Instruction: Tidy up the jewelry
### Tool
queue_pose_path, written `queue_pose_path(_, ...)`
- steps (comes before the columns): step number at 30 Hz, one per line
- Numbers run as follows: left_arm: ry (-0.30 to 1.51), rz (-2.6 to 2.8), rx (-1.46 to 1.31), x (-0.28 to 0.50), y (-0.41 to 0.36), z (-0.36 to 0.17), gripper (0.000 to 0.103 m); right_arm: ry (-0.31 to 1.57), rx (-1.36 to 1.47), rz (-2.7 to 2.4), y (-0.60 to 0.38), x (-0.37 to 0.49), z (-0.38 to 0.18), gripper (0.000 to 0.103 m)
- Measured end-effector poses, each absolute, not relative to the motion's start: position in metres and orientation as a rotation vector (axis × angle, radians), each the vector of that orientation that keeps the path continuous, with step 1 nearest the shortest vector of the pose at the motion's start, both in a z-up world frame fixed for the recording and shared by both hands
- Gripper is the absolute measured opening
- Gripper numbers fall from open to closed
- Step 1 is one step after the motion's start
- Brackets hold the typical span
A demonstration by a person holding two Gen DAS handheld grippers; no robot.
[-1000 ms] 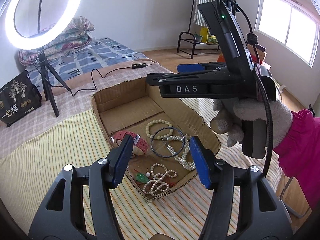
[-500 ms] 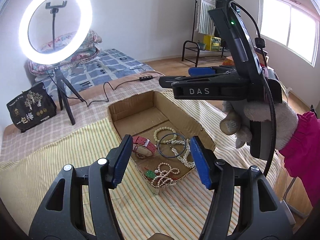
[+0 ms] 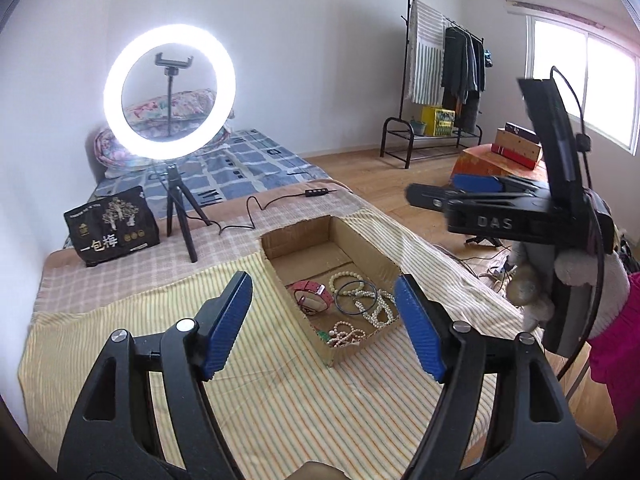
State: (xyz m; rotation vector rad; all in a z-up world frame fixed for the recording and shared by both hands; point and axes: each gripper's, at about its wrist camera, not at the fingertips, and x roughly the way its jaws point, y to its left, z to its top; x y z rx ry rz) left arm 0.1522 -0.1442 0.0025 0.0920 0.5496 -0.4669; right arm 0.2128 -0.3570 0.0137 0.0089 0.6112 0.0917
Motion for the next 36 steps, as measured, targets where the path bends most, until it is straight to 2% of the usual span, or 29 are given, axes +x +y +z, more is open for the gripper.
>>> queue_pose_path(4, 0.534, -0.446, 0.091, 0.133, -0.131, 0.01, 0.076, 0.625, 0.019, 0.032, -0.357, 0.185, 0.016, 0.083)
queue_pose_path(12, 0.485, -0.402, 0.1, 0.092, -0.111, 0.027, 0.093, 0.619, -0.013, -0.048, -0.34, 0.138, 0.025, 0.083)
queue_pose_path(14, 0.475, -0.383, 0.102, 0.085, -0.107, 0.03, 0.103, 0.605, -0.008, -0.051, -0.337, 0.127, 0.028, 0.084)
queue_pose_path(19, 0.482, -0.344, 0.088, 0.075, -0.097, 0.032, 0.103, 0.576, -0.014, -0.082, -0.328, 0.109, 0.03, 0.087)
queue_pose_path(36, 0.498, -0.327, 0.091, 0.063, -0.091, 0.028, 0.103, 0.546, -0.048, -0.079, -0.307, 0.092, 0.029, 0.087)
